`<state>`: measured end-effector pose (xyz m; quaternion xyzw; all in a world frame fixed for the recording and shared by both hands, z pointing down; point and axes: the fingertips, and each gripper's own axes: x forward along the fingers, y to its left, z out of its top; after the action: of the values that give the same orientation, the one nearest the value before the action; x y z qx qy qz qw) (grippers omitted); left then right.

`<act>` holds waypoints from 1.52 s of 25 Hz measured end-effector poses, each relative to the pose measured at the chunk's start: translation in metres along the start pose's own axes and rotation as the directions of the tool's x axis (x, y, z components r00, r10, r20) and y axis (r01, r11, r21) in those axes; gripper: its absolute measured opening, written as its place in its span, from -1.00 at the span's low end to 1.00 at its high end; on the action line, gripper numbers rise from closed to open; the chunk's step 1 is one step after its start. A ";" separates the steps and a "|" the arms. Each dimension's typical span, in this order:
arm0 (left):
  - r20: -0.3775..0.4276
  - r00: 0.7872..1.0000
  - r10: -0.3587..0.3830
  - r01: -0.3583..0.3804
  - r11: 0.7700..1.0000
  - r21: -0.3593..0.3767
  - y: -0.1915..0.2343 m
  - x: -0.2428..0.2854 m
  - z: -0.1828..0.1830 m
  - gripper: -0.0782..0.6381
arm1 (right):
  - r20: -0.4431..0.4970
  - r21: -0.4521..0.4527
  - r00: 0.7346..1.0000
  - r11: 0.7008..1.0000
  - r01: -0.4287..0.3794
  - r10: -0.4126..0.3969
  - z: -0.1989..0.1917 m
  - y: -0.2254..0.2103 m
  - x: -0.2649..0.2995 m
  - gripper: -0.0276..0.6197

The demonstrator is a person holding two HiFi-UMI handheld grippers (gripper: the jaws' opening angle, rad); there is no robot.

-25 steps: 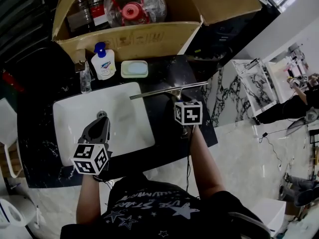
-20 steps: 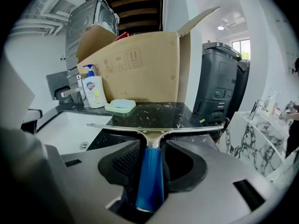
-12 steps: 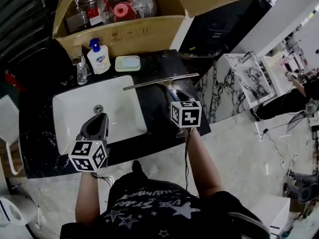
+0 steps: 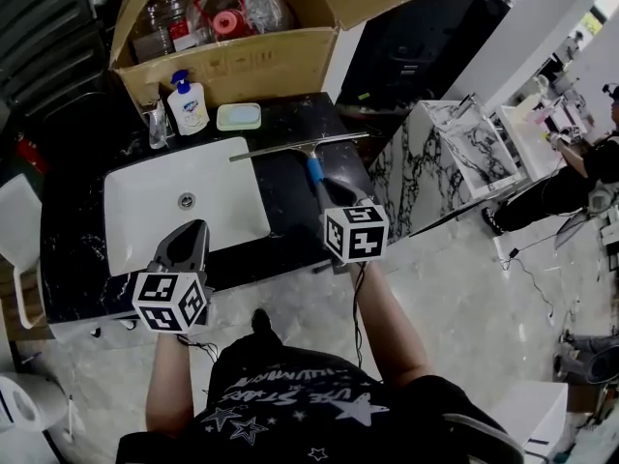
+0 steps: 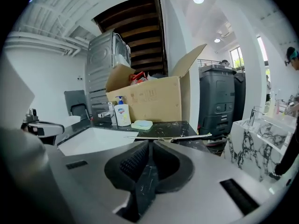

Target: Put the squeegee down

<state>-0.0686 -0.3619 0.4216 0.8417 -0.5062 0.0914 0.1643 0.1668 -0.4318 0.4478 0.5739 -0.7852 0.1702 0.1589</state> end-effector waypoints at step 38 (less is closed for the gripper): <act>-0.019 1.000 -0.017 0.017 1.000 -0.018 -0.133 -0.119 -0.095 -0.70 | 0.036 -0.036 0.995 0.995 -0.096 0.098 -0.106 0.035 -0.194 -0.74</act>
<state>-0.0061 -0.1710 0.4475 0.8435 -0.4982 0.0937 0.1772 0.1959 -0.2098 0.4525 0.5354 -0.8178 0.1535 0.1452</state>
